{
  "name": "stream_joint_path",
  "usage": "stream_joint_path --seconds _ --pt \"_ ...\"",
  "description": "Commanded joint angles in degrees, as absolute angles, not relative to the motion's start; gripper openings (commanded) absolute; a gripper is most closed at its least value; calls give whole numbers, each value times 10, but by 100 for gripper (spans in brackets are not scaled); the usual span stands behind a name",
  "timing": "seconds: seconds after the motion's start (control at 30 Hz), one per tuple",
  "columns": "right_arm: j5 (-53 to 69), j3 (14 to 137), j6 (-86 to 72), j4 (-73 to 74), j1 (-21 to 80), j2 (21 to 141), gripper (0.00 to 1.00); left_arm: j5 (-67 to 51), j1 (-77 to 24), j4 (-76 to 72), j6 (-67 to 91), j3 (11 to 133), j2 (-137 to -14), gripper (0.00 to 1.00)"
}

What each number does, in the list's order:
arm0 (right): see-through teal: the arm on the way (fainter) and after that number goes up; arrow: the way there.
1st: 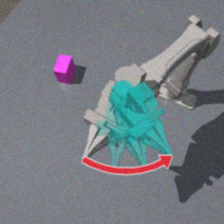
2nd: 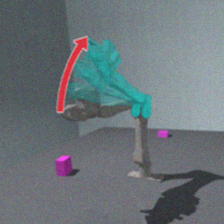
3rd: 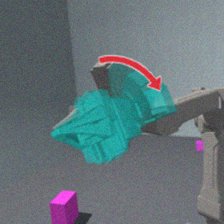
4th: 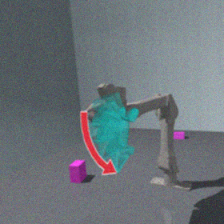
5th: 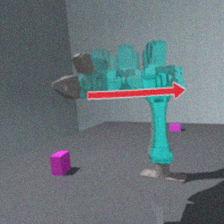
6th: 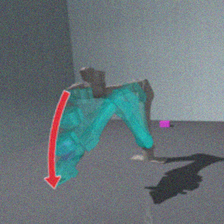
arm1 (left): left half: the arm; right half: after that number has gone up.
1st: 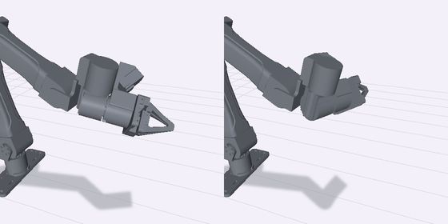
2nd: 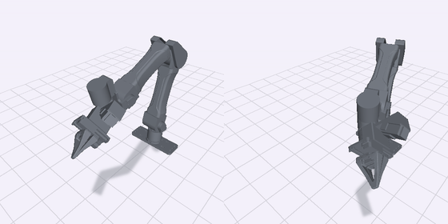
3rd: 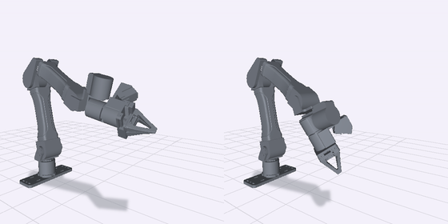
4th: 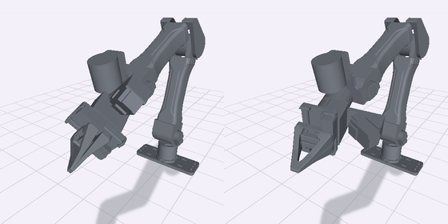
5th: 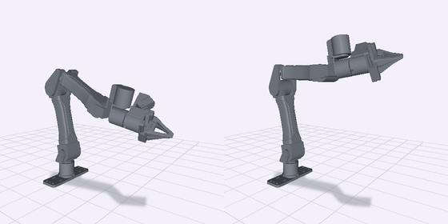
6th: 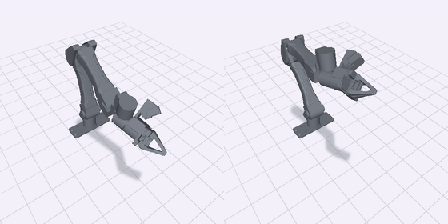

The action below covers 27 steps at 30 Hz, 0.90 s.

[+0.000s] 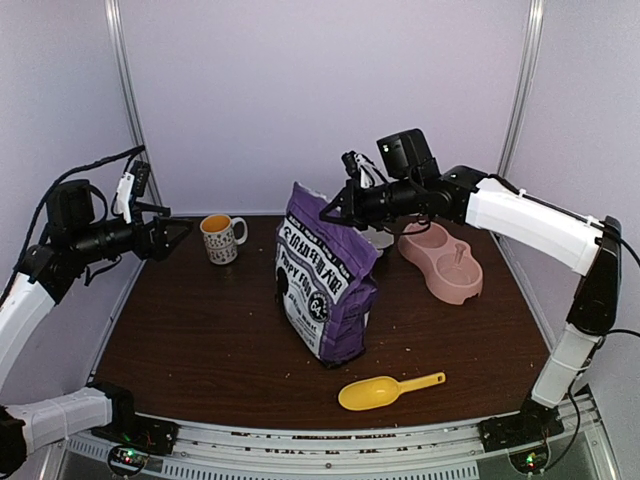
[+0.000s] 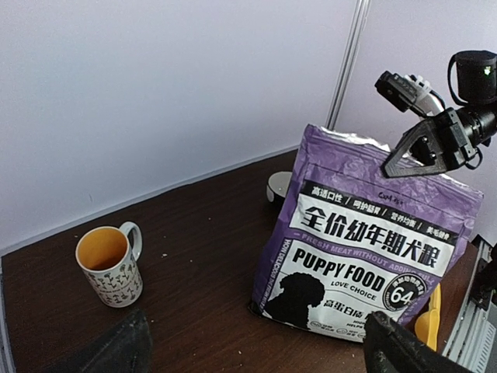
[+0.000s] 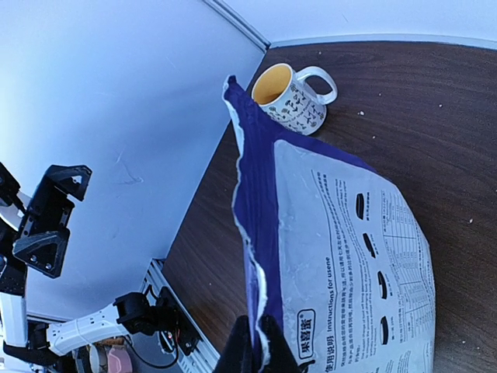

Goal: Serve the pet food
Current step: Move the pet food bag to the center of the board.

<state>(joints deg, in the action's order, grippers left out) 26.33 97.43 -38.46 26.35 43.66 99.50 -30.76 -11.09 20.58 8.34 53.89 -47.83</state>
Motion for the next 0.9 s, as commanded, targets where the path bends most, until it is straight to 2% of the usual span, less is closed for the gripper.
stream_joint_path --seconds 0.0,0.23,0.43,0.6,0.87 --pt "201 959 -420 89 462 923 0 -314 -131 165 111 550 -509 98" --pt "135 933 -448 38 518 906 0 -303 -230 156 117 627 -584 98" --pt "88 905 -448 31 536 874 0 -321 -294 166 115 709 -695 98" --pt "67 862 -432 49 538 839 0 -295 -330 220 95 785 -785 97" --pt "18 826 -377 135 539 775 0 -300 -386 205 92 806 -847 97"
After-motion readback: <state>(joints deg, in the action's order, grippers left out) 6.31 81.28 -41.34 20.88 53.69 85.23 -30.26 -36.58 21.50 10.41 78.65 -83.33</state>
